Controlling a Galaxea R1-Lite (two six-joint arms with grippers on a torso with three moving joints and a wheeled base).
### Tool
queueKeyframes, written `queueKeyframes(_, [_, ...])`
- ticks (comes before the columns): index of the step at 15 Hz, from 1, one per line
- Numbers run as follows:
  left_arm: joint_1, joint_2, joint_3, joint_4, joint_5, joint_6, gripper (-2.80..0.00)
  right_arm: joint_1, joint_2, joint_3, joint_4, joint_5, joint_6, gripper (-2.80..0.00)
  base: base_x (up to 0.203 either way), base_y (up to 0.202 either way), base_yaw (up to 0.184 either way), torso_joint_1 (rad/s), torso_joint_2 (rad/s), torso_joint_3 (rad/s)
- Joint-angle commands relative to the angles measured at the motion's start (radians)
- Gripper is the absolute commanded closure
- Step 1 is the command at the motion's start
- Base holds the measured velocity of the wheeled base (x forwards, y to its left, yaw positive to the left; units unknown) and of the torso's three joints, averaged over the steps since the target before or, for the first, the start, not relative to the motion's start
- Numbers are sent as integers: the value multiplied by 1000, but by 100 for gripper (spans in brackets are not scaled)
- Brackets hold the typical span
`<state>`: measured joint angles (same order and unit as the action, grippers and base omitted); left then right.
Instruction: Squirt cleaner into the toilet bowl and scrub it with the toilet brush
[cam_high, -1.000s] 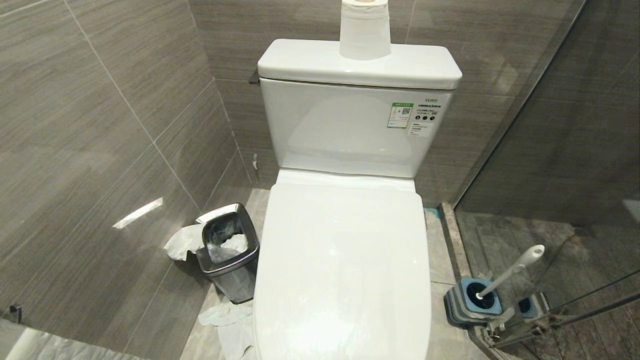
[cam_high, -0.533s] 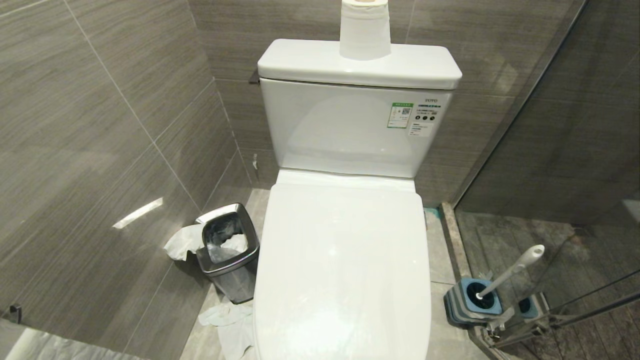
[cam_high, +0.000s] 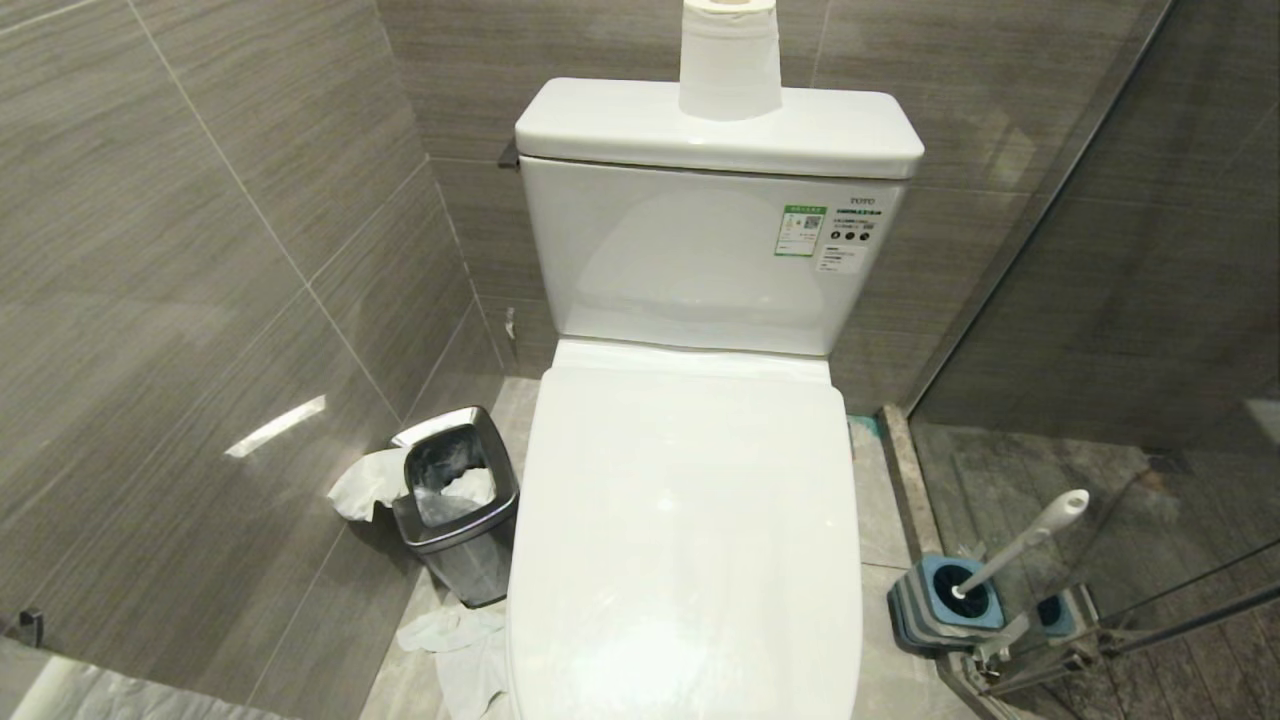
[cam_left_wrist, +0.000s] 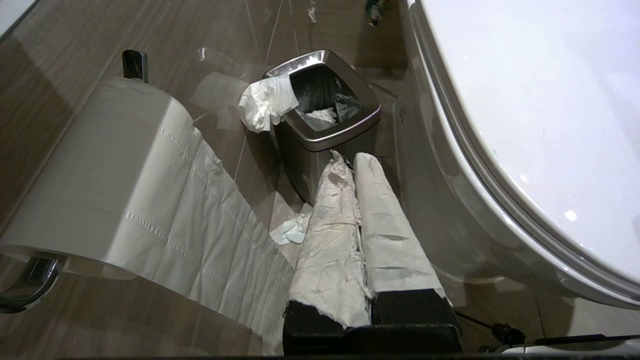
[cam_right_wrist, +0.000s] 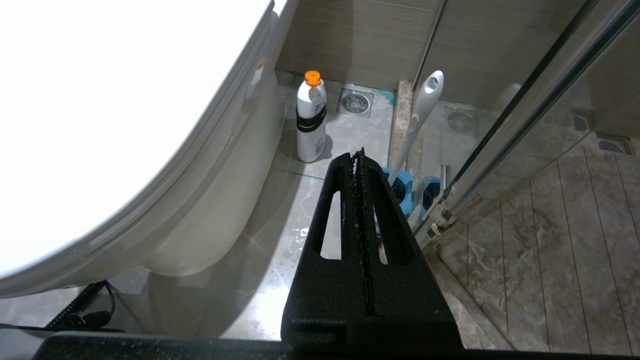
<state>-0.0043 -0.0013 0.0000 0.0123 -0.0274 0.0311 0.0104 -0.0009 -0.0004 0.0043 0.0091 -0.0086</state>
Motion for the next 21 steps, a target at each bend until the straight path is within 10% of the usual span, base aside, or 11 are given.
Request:
queueKeyframes(1, [-1, 1, 0, 0, 0, 0, 0, 0, 1, 0, 0, 0, -1, 0, 0, 0, 0, 0, 0, 0])
queueKeyframes(21, [0, 1, 0, 0, 0, 0, 0, 0, 1, 0, 0, 0, -1, 0, 0, 0, 0, 0, 0, 0])
